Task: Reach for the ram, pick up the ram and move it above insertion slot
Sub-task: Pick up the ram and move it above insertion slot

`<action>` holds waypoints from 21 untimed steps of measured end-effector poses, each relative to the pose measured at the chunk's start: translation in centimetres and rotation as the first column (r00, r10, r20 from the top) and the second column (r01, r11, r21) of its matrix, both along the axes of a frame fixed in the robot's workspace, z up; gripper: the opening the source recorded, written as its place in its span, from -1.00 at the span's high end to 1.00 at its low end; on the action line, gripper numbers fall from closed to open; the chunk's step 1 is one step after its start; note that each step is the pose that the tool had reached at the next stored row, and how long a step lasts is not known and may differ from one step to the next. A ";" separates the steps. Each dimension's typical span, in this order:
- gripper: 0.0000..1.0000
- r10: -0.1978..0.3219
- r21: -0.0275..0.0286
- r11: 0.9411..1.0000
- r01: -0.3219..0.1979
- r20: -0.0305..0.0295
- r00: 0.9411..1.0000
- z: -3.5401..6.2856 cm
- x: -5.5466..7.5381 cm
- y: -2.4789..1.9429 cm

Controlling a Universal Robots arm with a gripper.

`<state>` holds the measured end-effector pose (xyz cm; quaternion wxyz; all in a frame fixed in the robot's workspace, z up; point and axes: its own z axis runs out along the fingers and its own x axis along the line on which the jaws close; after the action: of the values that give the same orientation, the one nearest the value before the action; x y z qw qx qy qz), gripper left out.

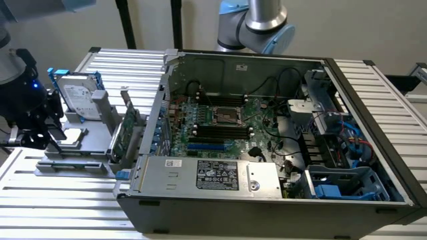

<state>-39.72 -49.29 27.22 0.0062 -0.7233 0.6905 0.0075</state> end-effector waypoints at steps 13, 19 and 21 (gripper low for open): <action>0.27 -0.001 0.000 1.000 0.001 0.000 1.000 -2.35 0.0 -0.04; 0.27 -0.002 0.000 1.000 0.002 0.000 1.000 -3.45 0.0 -0.11; 0.27 -0.002 0.000 1.000 0.002 0.000 1.000 -3.81 0.0 -0.13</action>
<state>-39.72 -49.42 23.41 0.0062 -0.7226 0.6912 0.0075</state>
